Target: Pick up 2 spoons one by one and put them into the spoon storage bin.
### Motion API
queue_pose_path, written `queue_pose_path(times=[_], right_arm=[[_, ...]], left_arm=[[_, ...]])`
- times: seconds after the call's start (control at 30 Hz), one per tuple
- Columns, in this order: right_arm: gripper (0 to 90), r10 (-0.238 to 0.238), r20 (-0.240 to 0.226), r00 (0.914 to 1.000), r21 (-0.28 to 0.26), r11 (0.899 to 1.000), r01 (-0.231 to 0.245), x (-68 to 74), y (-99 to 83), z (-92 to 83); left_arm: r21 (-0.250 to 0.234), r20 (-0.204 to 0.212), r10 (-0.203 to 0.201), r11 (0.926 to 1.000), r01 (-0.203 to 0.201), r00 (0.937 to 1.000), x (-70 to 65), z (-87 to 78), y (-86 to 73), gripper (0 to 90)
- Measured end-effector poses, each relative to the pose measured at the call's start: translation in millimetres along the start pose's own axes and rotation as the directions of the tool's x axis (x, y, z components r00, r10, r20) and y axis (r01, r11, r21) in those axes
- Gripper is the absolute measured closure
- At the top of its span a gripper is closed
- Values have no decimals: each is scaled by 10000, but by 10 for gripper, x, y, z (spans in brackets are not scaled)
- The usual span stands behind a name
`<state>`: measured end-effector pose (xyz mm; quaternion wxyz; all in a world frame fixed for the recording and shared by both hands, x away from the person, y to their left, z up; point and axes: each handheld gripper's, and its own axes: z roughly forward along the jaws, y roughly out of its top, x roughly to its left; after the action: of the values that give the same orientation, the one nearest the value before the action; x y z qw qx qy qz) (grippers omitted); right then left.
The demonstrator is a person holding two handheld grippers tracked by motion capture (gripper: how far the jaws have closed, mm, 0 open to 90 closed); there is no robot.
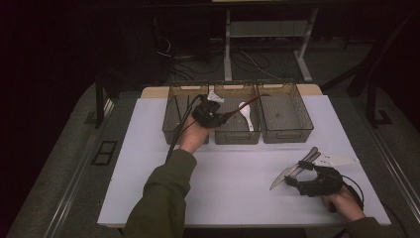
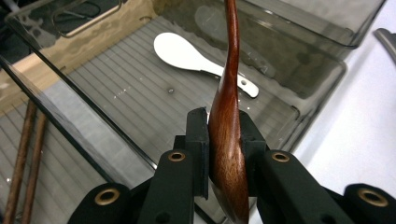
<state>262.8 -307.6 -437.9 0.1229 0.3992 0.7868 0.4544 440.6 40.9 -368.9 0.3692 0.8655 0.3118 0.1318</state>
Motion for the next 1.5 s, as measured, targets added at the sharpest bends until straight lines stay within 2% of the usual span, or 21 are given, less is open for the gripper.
queue_pose_path(times=[0.23,0.3,0.4,0.57,0.87,0.9,1.03,1.13,1.37,1.5], right_arm=[[153,-14,-16,10000,-13,10000,14,-1,0,-4],[153,-23,-18,10000,-16,10000,23,-2,0,-5],[153,-13,-15,10000,-16,10000,13,-3,0,-6],[153,-11,-19,10000,-13,10000,11,-1,0,-5],[153,-15,-8,10000,-9,10000,15,-2,0,-5],[153,-4,-1,10000,-13,10000,4,-1,0,-5],[153,-8,-6,10000,-10,10000,8,-1,0,-5],[153,-1,16,10000,-17,10000,1,-1,0,-3],[153,-10,11,10000,-1,10000,10,3,-1,2],[153,-43,-14,10000,32,10000,43,3,-2,5]], left_arm=[[720,-229,-306,9969,322,9993,12,168,-5,780],[780,-244,-369,9962,387,9990,17,185,-8,760],[643,-462,-470,9967,499,9978,11,195,0,638],[423,-413,-468,9979,486,9980,11,168,16,567],[-269,169,-206,9994,211,9996,-28,45,39,465],[-302,218,-82,9995,88,9997,-32,10,41,454],[-801,656,-119,9966,172,9978,-77,-75,17,405],[-966,720,111,9953,-41,9973,-109,-157,-21,368],[-1677,1020,270,9858,-96,9944,-205,-372,-229,308],[-1796,1049,538,9832,-343,9930,-236,-498,-371,268]])
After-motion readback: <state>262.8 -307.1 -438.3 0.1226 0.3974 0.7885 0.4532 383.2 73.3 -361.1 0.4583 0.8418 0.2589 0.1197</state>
